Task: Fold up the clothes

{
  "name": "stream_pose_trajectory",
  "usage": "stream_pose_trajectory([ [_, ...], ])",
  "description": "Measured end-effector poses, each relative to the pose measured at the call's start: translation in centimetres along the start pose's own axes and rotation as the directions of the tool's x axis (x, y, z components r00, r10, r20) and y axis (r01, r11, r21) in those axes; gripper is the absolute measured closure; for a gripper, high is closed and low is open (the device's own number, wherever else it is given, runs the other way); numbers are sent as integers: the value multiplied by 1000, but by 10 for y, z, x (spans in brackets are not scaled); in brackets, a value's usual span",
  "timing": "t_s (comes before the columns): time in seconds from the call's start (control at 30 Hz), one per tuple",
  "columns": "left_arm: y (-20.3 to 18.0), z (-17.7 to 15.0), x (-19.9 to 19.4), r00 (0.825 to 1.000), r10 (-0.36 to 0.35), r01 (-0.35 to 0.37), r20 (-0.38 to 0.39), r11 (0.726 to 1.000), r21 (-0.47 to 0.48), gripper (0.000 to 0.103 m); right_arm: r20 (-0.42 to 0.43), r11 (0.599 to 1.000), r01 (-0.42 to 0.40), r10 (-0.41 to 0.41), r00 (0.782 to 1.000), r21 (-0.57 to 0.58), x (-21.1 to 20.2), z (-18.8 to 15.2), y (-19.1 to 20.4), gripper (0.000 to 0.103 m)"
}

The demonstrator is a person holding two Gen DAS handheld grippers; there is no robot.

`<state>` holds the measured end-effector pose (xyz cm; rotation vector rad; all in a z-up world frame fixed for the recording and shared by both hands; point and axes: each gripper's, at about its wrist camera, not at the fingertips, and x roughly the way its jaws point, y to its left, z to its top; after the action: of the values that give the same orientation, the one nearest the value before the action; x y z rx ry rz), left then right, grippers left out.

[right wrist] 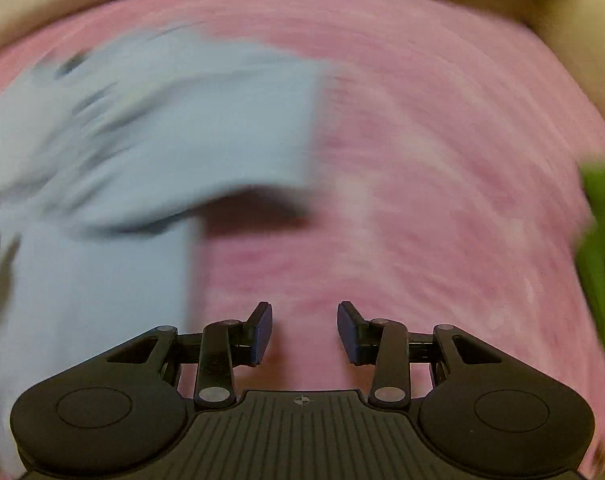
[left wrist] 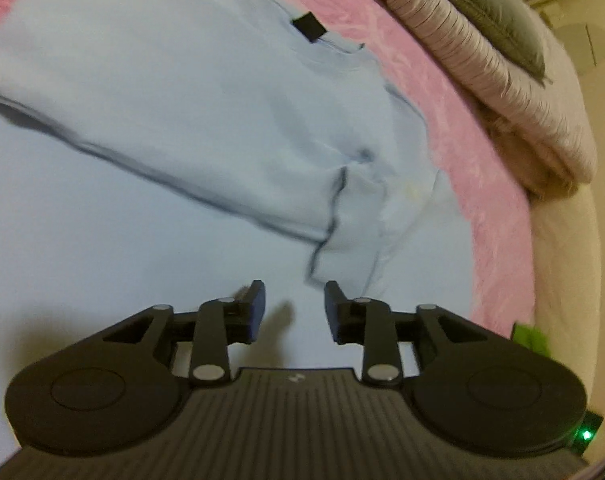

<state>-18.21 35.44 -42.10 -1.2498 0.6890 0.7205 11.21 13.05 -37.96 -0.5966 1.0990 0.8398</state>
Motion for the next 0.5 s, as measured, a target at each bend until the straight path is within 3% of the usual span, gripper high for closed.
stream_pose_trajectory([
  [0.07,-8,3,16,1000,-1,1,6,1000,2,69,-8,982,-11,12,1000,189,0,6,-32,63],
  [0.13,-14,4,30,1000,16,-16,2,1000,13,66,-10,935,-42,49,999,353,1,8,-60,63],
  [0.2,-21,6,38,1000,28,-29,7,999,33,60,-6,882,-67,79,997,466,2,7,-81,63],
  [0.23,-24,10,31,999,26,-27,29,998,62,61,-5,866,-73,87,996,494,1,7,-88,63],
  [0.27,-28,14,23,998,22,-27,51,996,91,67,-3,854,-78,93,996,515,1,7,-93,63],
  [0.3,-31,17,16,997,18,-27,72,992,120,91,-2,861,-79,93,996,503,1,8,-91,63],
  [0.33,-34,21,8,996,13,-27,93,989,148,97,0,867,-81,93,996,491,1,8,-88,63],
  [0.5,-50,38,-29,980,-19,-39,196,957,289,102,6,899,-86,92,996,430,1,12,-76,63],
])
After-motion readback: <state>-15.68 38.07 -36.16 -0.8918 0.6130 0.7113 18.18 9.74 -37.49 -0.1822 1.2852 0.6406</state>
